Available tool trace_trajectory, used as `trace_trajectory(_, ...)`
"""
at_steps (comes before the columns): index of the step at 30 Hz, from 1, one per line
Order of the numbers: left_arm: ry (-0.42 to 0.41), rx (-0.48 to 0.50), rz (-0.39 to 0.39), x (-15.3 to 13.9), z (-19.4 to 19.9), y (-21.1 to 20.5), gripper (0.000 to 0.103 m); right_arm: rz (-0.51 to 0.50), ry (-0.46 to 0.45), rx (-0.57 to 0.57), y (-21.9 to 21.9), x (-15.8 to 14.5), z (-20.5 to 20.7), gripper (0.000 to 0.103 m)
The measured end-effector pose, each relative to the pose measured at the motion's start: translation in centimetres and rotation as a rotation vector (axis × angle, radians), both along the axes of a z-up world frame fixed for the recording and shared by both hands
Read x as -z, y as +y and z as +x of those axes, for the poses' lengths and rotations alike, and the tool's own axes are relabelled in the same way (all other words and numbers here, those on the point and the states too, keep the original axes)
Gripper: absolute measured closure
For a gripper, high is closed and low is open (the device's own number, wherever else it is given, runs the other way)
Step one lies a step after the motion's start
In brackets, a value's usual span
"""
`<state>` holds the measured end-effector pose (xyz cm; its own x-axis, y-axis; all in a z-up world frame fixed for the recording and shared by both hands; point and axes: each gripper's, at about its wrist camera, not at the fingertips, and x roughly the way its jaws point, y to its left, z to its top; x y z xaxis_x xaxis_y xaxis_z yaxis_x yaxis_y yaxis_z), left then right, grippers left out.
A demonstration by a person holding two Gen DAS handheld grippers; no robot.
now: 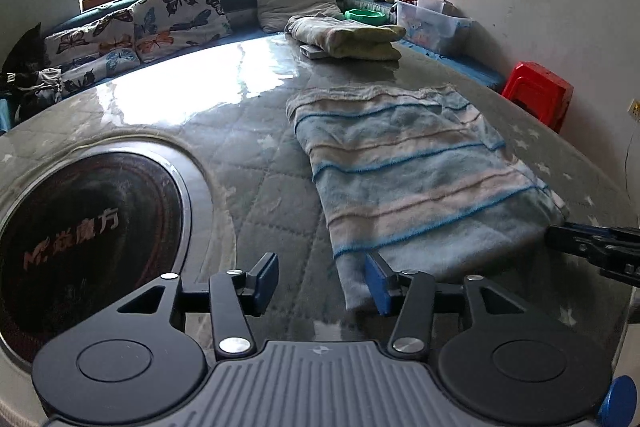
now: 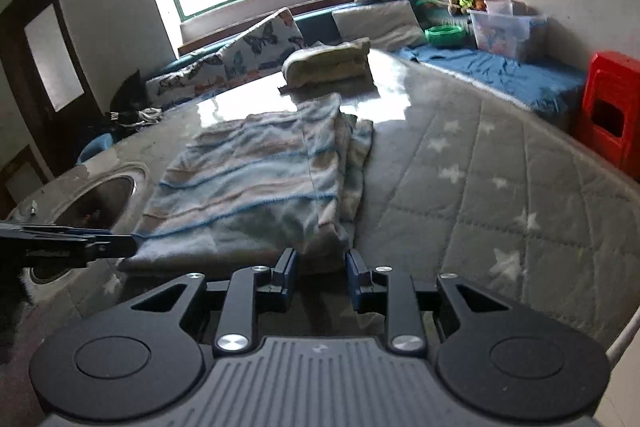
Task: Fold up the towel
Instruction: 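Open the right gripper and pull it back from the folded towel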
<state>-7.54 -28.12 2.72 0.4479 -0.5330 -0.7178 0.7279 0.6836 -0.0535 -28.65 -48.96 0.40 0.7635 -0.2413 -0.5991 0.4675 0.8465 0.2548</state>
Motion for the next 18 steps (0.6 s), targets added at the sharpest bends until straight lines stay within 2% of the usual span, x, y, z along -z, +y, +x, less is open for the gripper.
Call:
trace_trajectory(2, 0.005, -0.004, 0.005, 0.1, -0.3, 0.3, 0.042, 0.001, -0.004, 0.004, 0.3, 0.0, -0.2, 0.075)
trace_trajectory(4, 0.01, -0.007, 0.01, 0.3, -0.6, 0.7, 0.034, -0.009, 0.002, 0.004, 0.6, 0.0, -0.3, 0.062)
trace_trajectory(8, 0.02, -0.015, 0.021, 0.6, -1.2, 1.3, 0.026, -0.063, 0.031, -0.009, 1.7, 0.1, -0.4, 0.059)
trace_trajectory(10, 0.026, -0.021, 0.025, 0.8, -1.5, 1.6, 0.016, -0.081, 0.039, -0.02, 2.3, 0.1, -0.4, 0.05)
trace_trajectory(17, 0.031, -0.021, 0.012, 0.8, -2.0, 2.6, 0.004, -0.121, 0.057, -0.047, 3.9, 0.1, -0.2, 0.04)
trace_trajectory(18, 0.03, -0.016, 0.012, 0.8, -2.1, 2.6, 0.002, -0.126, 0.061, -0.046, 4.1, 0.1, -0.2, 0.034)
